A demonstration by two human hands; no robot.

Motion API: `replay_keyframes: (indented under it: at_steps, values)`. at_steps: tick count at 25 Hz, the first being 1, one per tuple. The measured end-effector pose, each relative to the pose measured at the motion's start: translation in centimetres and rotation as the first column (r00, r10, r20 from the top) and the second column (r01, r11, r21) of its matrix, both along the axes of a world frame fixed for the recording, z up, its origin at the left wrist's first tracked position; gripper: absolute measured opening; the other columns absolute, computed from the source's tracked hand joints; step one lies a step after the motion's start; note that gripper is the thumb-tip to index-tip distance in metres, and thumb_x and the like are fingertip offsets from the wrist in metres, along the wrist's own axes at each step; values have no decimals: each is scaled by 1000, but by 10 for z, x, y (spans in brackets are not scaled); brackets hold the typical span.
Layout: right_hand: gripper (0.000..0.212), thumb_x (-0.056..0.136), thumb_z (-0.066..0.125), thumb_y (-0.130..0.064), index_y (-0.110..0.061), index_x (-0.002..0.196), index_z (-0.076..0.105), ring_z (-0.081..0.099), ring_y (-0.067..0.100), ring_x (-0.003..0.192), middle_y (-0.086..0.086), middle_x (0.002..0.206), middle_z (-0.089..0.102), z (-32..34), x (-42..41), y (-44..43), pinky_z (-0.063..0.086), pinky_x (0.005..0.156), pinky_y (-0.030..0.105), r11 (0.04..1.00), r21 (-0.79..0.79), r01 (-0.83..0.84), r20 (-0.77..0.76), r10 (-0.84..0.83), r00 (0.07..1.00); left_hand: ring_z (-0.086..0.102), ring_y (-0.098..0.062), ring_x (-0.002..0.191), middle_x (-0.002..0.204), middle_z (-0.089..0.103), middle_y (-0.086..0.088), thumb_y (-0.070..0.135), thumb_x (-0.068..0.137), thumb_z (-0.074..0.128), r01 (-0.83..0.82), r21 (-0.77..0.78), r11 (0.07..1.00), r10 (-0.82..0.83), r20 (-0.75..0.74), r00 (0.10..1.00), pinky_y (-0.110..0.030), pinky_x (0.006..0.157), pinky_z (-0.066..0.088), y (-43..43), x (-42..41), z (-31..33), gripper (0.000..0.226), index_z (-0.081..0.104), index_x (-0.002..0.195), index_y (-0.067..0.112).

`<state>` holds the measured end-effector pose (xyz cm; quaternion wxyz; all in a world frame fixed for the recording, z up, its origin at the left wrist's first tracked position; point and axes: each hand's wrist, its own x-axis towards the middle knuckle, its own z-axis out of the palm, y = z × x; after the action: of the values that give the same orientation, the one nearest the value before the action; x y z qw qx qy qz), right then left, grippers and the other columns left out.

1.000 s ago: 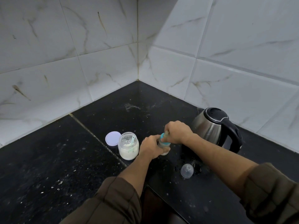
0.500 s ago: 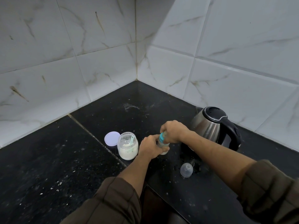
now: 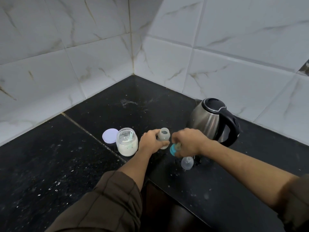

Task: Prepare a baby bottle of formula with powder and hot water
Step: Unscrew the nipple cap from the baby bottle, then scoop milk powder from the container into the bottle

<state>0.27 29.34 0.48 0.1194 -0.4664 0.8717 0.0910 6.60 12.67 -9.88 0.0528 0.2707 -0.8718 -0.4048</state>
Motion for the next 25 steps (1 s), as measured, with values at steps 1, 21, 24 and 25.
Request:
replay_keyframes:
  at_steps: [1, 21, 24, 25]
  values:
    - [50, 78, 76, -52, -31, 120, 62, 65, 23, 101, -5, 111, 68, -11, 3, 5, 46, 73, 32, 999, 47, -6, 15, 5, 1000, 66, -15, 106, 109, 74, 8, 45, 68, 89, -3, 4, 1000, 3, -5, 1000, -35, 94, 52, 0, 0, 0, 61, 69, 124, 34]
    - [28, 85, 67, -51, -30, 103, 69, 64, 12, 85, -15, 83, 62, -13, 4, 16, 55, 74, 32, 995, -7, -96, 166, 96, 981, 39, -21, 146, 159, 42, 1, 81, 74, 64, 7, 150, 989, 5, -81, 997, -43, 118, 35, 9, -5, 33, 108, 31, 159, 23]
    - [9, 86, 64, -39, -33, 92, 67, 60, 10, 77, -16, 76, 58, 16, -2, 1, 52, 69, 32, 959, -272, -72, 103, 104, 989, 52, -21, 134, 147, 57, -1, 65, 99, 42, -64, 44, 997, 74, -297, 952, -41, 114, 40, 1, -7, 68, 68, 47, 151, 21]
    - [10, 87, 64, -36, -32, 95, 69, 59, 10, 77, -16, 77, 57, 22, -5, -8, 52, 70, 33, 933, -350, -78, 78, 112, 991, 55, -22, 129, 141, 62, -2, 56, 103, 41, -113, -14, 993, 100, -367, 925, -40, 111, 41, -7, -6, 79, 58, 52, 147, 19]
